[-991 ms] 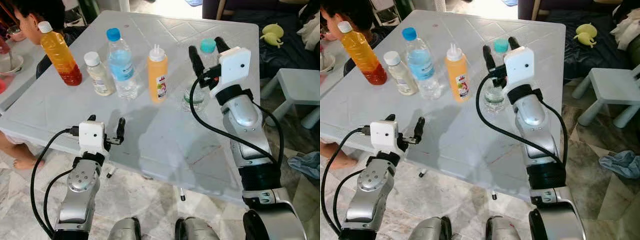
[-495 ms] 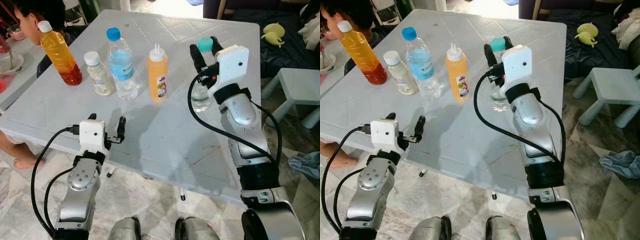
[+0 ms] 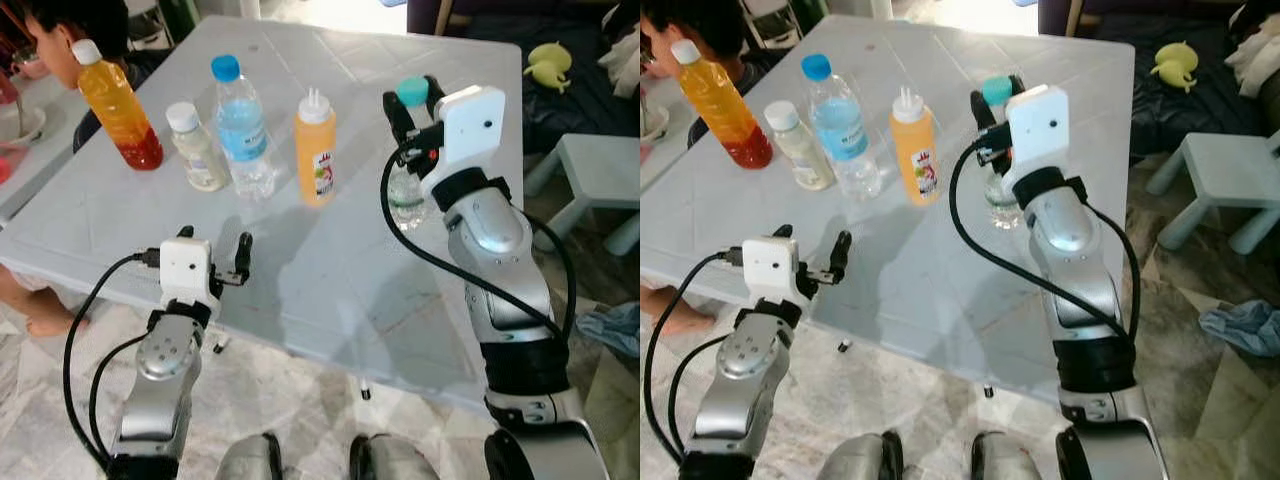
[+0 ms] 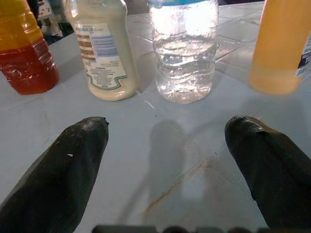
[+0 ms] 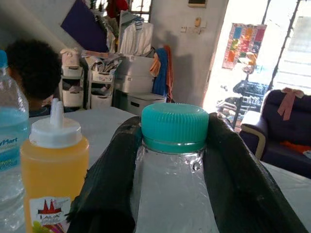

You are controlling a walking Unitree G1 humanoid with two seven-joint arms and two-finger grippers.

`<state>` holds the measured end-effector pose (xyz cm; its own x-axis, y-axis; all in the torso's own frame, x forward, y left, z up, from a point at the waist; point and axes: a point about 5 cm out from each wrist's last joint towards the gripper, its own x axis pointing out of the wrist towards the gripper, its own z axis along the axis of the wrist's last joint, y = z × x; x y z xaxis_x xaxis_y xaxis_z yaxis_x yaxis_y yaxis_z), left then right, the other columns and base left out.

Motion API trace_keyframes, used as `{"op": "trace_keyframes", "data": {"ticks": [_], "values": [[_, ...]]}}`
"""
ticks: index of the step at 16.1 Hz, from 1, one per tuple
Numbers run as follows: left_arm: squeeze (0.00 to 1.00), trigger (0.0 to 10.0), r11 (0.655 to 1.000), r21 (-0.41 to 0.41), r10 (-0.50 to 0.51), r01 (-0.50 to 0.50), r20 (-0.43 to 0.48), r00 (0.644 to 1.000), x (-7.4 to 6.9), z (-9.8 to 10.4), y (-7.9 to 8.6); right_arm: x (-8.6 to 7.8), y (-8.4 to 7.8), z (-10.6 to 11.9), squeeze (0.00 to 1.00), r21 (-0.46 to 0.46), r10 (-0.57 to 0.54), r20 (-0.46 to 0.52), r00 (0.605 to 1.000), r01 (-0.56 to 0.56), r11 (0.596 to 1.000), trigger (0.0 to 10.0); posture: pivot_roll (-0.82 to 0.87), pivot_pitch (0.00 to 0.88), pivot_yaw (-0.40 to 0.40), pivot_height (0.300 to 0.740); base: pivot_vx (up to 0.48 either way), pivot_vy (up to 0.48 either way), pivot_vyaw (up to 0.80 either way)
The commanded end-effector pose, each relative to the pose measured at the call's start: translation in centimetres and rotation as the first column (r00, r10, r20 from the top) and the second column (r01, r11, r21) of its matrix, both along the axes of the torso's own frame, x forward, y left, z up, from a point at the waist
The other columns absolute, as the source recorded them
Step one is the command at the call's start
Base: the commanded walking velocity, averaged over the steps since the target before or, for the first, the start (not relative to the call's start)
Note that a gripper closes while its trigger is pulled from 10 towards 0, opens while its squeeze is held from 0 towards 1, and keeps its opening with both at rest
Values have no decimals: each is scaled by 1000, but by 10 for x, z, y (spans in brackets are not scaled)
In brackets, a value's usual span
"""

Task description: Restocking fridge

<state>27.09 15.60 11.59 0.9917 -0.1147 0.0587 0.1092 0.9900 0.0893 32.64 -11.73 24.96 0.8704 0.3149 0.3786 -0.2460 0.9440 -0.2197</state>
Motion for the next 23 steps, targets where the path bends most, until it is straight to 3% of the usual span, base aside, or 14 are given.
{"op": "trace_keyframes", "data": {"ticks": [1,3,5,7,12,13,14,16,18,19,20,21,22,23], "values": [[0,10000,1000,15,-5,5,-18,1000,1,-3,0,-5,-2,13,0,47,-9,51,999,7,999,0,-3,143,58,740,0,0,0],[0,10000,1000,16,-6,6,-19,1000,0,-3,1,-9,-3,12,0,55,-3,25,1000,2,998,0,1,142,58,740,0,0,0],[0,10000,1000,23,1,0,-23,1000,-1,-3,5,-24,-5,-5,0,55,26,-104,994,-21,998,0,7,144,58,740,0,0,0],[0,10000,1000,26,2,-1,-26,1000,0,-4,7,-40,1,-19,0,-20,119,-202,972,-126,992,0,-12,146,70,740,0,0,0],[0,10000,993,-84,-88,84,-53,995,5,1,-6,-32,-16,-10,0,9,12,-132,991,-11,1000,549,-18,124,73,740,0,0,0],[0,10000,974,-155,-180,167,-78,981,2,3,-15,-29,-17,-8,0,29,1,-110,994,2,1000,275,-10,120,69,740,0,0,0],[0,10000,929,-201,-336,311,-104,936,-6,4,-29,-25,-15,-7,0,36,1,-86,996,3,999,314,-2,117,63,740,0,0,0],[0,10000,877,-234,-455,419,-128,881,-15,1,-43,-18,-9,-2,0,67,16,-55,998,-12,998,824,-3,110,57,740,0,0,0],[0,10000,869,-242,-468,431,-124,875,-14,1,-47,-13,0,6,0,97,39,-24,999,-37,995,3490,-9,104,56,740,0,0,0],[0,10000,863,-249,-476,439,-115,872,-12,3,-50,-10,6,8,0,114,57,-18,998,-54,992,4000,-11,99,54,740,0,0,0],[0,10000,854,-257,-488,452,-97,868,-10,7,-54,-6,15,8,0,148,83,-29,996,-78,986,6667,-10,95,52,740,0,0,0],[0,10000,852,-262,-491,454,-94,866,-10,8,-54,-5,17,7,0,161,88,-33,996,-82,984,6667,-12,93,51,740,0,0,0],[0,10000,841,-258,-510,476,-86,856,-9,10,-59,-2,25,6,0,186,99,-44,994,-89,979,9882,-12,91,51,740,0,0,0],[0,10000,821,-275,-538,501,-77,839,-9,12,-67,1,38,8,0,219,135,-57,989,-120,968,10000,-13,90,51,740,0,0,0]]}}
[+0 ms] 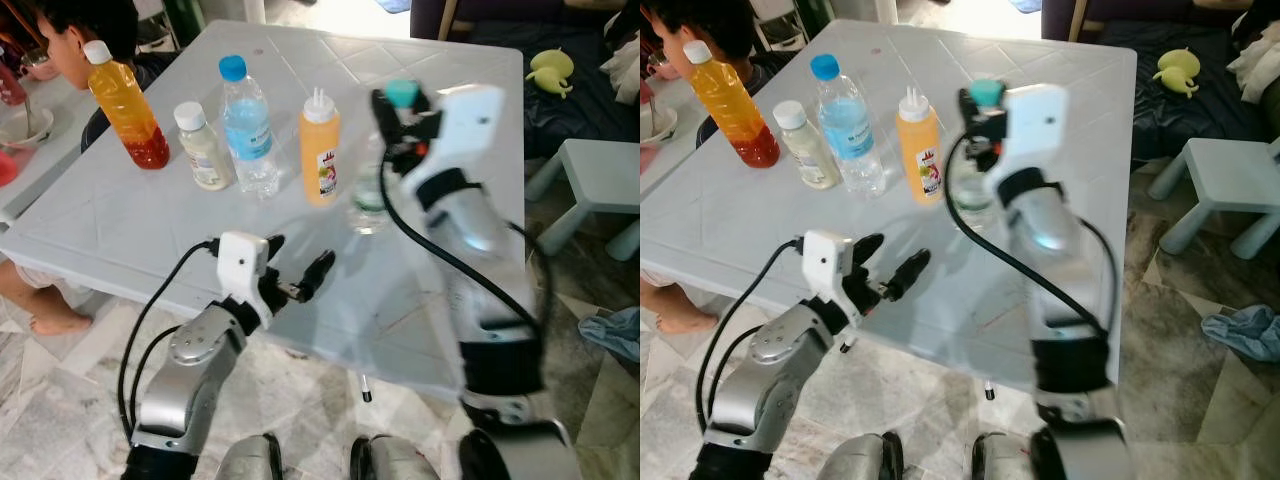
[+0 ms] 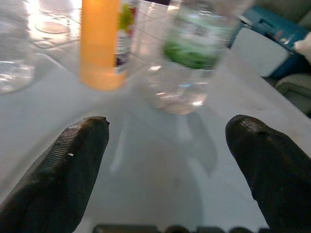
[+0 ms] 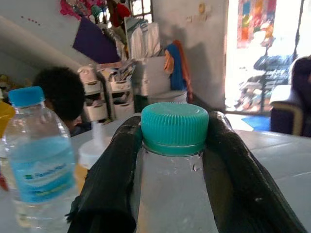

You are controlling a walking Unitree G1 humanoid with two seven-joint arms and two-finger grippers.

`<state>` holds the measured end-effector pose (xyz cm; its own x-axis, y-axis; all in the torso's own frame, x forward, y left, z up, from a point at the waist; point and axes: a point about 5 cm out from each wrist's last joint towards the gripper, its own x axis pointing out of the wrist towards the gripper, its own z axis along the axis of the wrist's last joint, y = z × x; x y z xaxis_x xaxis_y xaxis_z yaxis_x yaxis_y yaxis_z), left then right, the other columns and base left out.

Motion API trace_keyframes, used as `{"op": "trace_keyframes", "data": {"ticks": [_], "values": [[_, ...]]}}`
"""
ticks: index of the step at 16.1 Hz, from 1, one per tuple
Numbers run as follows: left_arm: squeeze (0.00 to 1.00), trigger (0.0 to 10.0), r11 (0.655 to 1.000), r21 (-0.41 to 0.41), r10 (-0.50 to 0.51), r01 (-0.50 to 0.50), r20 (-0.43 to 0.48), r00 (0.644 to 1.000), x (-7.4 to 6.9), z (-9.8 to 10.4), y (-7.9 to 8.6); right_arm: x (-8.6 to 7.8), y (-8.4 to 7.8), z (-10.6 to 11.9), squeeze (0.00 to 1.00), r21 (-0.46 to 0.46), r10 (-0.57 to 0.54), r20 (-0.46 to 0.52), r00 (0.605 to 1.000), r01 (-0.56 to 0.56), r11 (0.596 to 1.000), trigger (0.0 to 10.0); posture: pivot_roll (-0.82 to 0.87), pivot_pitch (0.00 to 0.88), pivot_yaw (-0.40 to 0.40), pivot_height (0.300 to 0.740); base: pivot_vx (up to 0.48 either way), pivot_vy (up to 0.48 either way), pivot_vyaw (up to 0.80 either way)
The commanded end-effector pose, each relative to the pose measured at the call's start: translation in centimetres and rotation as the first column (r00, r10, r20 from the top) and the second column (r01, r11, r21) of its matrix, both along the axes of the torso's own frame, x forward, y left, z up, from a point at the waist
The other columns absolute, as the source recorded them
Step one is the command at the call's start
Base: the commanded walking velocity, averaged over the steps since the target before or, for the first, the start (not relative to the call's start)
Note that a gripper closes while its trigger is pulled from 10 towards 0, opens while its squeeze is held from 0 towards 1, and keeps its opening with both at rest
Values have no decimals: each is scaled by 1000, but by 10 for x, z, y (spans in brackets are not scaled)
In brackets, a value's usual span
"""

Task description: Restocking fridge

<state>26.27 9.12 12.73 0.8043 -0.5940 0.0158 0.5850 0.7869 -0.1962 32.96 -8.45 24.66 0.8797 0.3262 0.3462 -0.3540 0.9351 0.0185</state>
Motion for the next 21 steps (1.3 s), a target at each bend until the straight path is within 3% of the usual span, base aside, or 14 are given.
{"op": "trace_keyframes", "data": {"ticks": [1,4,7,13,15,18,21], "values": [[0,10000,999,-5,-45,45,8,999,0,3,-9,0,17,13,0,39,56,29,998,-57,998,10000,-14,86,52,740,0,0,0],[0,10000,999,9,-49,49,38,998,5,6,-18,0,36,18,0,85,146,8,989,-146,986,10000,-14,82,46,740,0,0,0],[0,10000,996,65,49,-54,76,996,13,2,-15,-4,50,17,0,167,266,-83,960,-249,954,10000,-21,84,42,740,0,0,0],[0,10000,975,111,183,-194,107,977,27,-4,0,-21,54,20,0,142,405,-138,904,-387,911,10000,-31,86,44,740,0,0,0],[0,10000,969,120,203,-218,120,972,29,-5,3,-26,54,21,0,113,453,-157,878,-440,891,10000,-33,84,45,740,0,0,0],[0,10000,964,114,225,-240,130,966,29,-5,6,-23,42,15,0,45,405,-170,898,-404,914,10000,-36,83,48,740,0,0,0],[0,10000,968,116,211,-224,115,971,16,-9,20,-24,31,4,0,-253,361,-79,929,-369,894,10000,-29,82,52,740,0,0,0]]}}
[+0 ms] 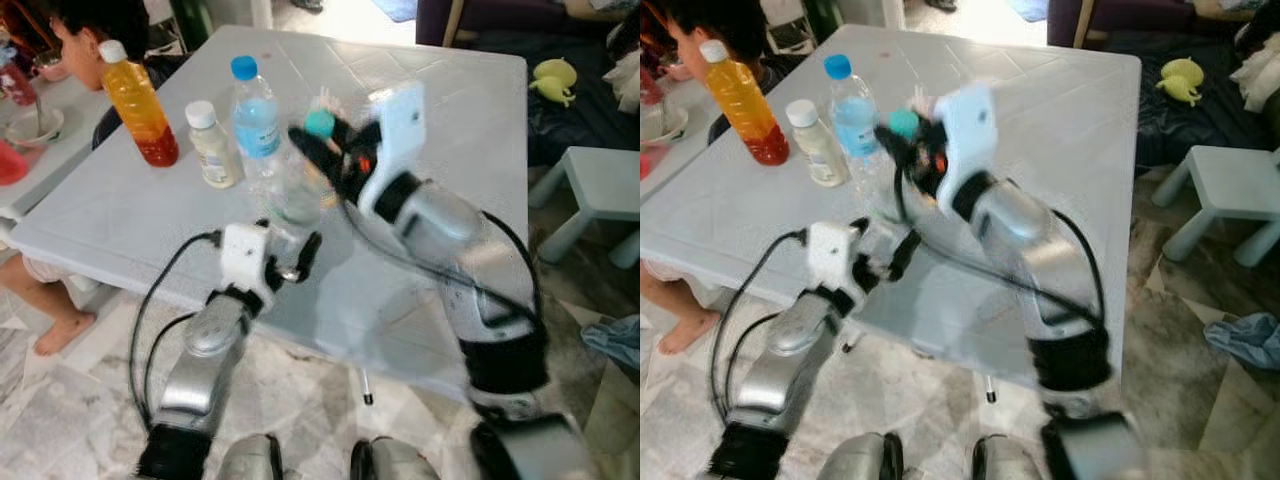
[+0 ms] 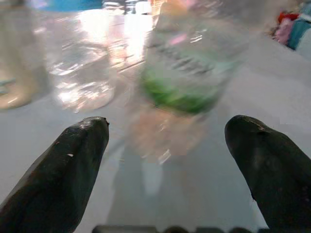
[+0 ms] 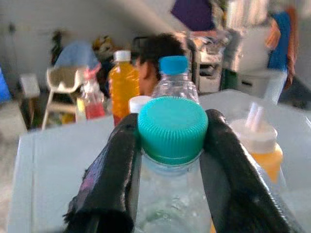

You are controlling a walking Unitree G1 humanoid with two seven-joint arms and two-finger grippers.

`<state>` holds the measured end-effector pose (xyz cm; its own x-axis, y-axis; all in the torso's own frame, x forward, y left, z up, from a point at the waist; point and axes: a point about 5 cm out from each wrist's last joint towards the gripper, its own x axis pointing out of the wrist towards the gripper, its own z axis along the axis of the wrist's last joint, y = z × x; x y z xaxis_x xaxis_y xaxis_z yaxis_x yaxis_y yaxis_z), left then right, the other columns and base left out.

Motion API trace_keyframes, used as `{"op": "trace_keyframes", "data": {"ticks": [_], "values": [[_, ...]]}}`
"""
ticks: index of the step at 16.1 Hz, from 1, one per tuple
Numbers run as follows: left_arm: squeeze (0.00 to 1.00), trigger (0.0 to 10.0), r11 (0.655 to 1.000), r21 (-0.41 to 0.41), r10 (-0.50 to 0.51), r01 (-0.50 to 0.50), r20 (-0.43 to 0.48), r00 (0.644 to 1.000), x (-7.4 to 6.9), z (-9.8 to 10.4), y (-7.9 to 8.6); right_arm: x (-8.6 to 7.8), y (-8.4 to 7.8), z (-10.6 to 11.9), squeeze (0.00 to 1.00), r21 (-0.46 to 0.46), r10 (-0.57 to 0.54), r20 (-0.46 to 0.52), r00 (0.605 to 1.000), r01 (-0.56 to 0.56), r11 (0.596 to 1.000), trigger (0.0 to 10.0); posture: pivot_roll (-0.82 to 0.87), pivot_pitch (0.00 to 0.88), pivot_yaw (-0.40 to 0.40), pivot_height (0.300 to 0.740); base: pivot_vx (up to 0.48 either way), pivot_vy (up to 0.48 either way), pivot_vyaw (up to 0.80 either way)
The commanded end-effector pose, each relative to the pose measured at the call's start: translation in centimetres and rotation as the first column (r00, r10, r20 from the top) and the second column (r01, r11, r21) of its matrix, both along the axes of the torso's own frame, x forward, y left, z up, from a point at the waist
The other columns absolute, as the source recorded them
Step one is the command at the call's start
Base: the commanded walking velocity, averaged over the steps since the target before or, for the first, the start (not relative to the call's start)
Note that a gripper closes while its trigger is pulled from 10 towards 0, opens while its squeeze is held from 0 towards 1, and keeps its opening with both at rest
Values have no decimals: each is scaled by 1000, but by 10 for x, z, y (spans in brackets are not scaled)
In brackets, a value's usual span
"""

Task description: Restocking fridge

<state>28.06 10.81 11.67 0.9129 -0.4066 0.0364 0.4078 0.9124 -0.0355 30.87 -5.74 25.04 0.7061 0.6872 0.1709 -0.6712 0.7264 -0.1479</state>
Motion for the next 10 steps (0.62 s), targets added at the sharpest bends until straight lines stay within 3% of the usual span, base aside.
{"op": "trace_keyframes", "data": {"ticks": [1,3,6,10], "values": [[0,10000,1000,-1,-1,1,0,1000,-4,0,7,-3,2,-2,0,-44,1,57,998,1,999,10000,-29,82,52,740,0,0,0],[0,10000,998,13,68,-68,-19,997,-9,-7,26,-2,-7,-10,0,-77,-38,86,996,45,996,10000,-22,83,52,740,0,0,0],[0,10000,959,71,275,-274,-15,961,-2,-10,49,-8,-21,-22,0,-150,16,134,991,4,989,10000,-27,80,65,740,0,0,0],[0,10000,945,74,321,-319,-11,947,3,-7,53,-11,-21,-22,0,-156,80,172,982,-53,986,10000,-21,70,67,740,0,0,0]]}}
